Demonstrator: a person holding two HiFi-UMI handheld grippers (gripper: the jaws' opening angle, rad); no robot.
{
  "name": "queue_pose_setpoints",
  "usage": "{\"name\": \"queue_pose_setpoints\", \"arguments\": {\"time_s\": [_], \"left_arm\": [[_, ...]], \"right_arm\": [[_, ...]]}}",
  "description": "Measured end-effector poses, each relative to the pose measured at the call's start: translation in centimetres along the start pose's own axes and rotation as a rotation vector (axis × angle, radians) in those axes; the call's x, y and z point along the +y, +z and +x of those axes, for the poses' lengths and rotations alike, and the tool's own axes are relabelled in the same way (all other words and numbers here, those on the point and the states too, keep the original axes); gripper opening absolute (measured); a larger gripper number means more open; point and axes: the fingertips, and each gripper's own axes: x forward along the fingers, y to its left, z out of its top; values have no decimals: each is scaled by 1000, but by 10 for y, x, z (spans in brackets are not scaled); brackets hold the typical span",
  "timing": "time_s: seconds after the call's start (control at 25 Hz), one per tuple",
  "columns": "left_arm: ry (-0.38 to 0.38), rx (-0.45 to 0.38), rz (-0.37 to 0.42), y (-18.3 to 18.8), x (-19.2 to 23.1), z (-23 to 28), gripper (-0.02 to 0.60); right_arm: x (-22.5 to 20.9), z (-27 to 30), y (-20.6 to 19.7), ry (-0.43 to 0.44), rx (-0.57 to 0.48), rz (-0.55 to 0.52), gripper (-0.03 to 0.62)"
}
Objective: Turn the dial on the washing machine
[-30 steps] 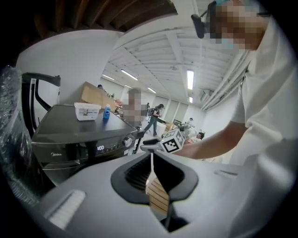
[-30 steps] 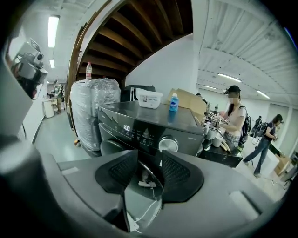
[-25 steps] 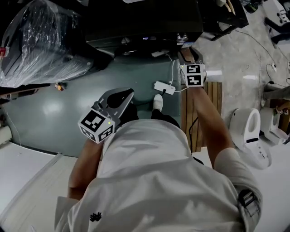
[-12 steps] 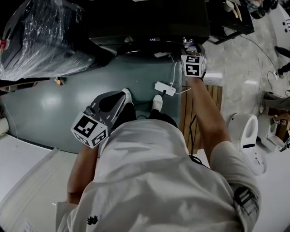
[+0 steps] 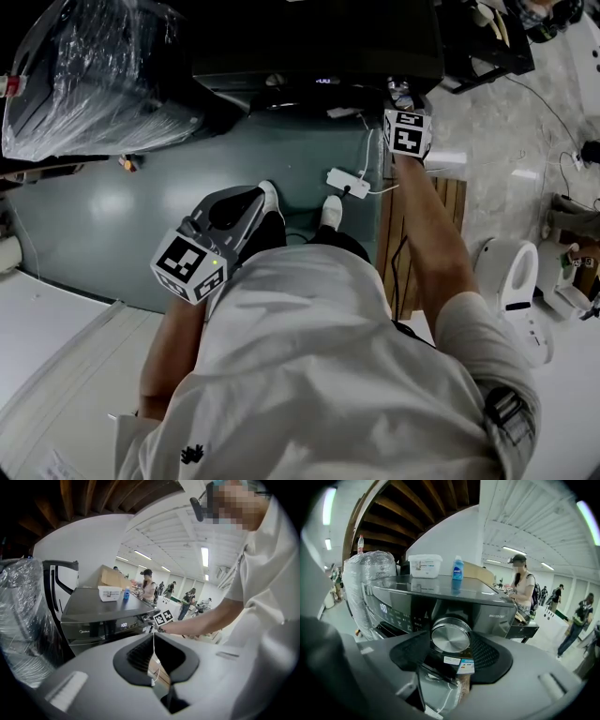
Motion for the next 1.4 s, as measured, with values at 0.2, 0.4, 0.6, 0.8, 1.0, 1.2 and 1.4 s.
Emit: {"name": "queue_pose_setpoints", "arguments": {"time_s": [0.2,0.4,0.6,0.8,1.0,1.2,1.4], "left_arm": [[-4,0,5,1,0,0,60],[-6,0,7,2,1,2,60],[-14,2,6,1,1,4,60],[-35,7,9,4,-1,10,60],[-42,13,30,7,-1,13,60],[-25,14,14,6,2,9,60],[-14,10,15,7,7,9,60]], "right_arm": [[-4,-2,0,45,-25,196,250],[-6,-2,0,82,-52,285,250],[-6,-9,-1,57,-56,183,252],[-2,-13,-2,15,-44,14,252],[5,-5,-3,-12,-12,-100,252],[5,4,-3,-27,12,-77,251],[1,3,0,-10,4,18,250]]}}
